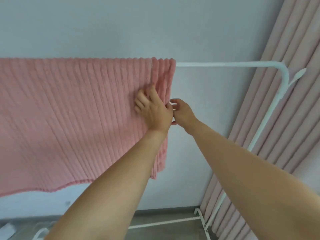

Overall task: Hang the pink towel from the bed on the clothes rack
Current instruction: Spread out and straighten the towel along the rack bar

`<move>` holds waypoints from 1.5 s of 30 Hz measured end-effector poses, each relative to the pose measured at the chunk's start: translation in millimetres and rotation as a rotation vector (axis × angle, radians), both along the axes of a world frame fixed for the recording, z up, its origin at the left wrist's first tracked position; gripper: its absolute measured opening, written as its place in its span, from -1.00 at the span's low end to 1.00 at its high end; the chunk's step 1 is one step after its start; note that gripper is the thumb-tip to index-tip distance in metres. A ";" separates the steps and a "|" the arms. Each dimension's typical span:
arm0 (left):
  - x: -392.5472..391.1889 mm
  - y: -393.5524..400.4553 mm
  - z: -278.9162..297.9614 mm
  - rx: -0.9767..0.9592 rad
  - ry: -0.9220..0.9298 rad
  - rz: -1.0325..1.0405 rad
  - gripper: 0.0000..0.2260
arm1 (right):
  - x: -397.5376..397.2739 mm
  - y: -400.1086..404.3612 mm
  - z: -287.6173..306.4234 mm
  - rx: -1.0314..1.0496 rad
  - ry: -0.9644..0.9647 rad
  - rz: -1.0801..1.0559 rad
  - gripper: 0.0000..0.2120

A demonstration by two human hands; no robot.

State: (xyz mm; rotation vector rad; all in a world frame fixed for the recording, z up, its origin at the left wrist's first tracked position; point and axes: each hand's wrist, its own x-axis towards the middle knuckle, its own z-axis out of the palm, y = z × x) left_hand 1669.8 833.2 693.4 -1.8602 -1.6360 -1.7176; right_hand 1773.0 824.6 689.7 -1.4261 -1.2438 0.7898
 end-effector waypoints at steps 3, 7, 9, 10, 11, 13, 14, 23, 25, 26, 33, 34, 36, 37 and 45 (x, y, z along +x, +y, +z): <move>-9.6 3.2 -1.2 0.075 -0.041 -0.059 -0.60 | 10.2 18.7 0.6 0.020 0.020 0.153 -0.47; -15.2 -15.5 5.9 0.019 -0.059 0.011 -0.68 | 14.3 25.4 8.4 0.023 0.145 0.390 -0.57; -19.4 -17.7 9.5 -0.001 -0.052 0.063 -0.67 | 7.5 24.1 11.4 0.026 0.169 0.464 -0.67; -18.2 -19.6 12.8 -0.015 -0.040 0.086 -0.69 | 4.5 24.5 15.4 0.045 0.190 0.508 -0.73; -15.7 -22.4 16.5 -0.039 -0.029 0.097 -0.72 | 2.2 24.3 20.0 0.068 0.204 0.539 -0.78; -10.8 -27.4 21.2 -0.084 -0.007 0.094 -0.82 | -2.8 25.1 26.6 0.082 0.217 0.546 -0.82; -8.0 -29.2 22.8 -0.103 0.003 0.092 -0.88 | -3.2 25.5 28.5 0.074 0.218 0.540 -0.83; 18.9 -43.4 28.1 0.057 0.027 0.125 -0.94 | 28.3 25.1 40.2 -0.039 0.422 0.612 -0.69; 12.6 -50.3 27.9 0.074 0.030 0.160 -0.97 | 16.9 20.4 46.6 -0.056 0.417 0.653 -0.68; 9.9 -52.2 28.1 0.065 0.039 0.165 -0.97 | 11.7 17.4 49.2 -0.053 0.407 0.657 -0.73; 5.8 -69.1 33.6 0.018 0.121 0.113 -0.84 | 3.0 5.0 50.2 0.000 0.460 0.515 -0.82; 11.5 -68.6 33.8 0.024 0.131 0.096 -0.87 | 11.0 7.1 49.0 0.010 0.469 0.470 -0.83; 28.2 -63.4 33.5 0.029 0.165 0.043 -0.93 | 32.9 12.0 46.2 0.036 0.451 0.362 -0.84; 38.7 -60.0 33.5 0.029 0.176 0.011 -0.94 | 45.8 13.3 45.0 0.051 0.429 0.314 -0.85; 136.7 -44.7 37.7 0.061 0.211 -0.323 -0.90 | 154.2 -10.2 53.3 0.143 0.424 0.109 -0.90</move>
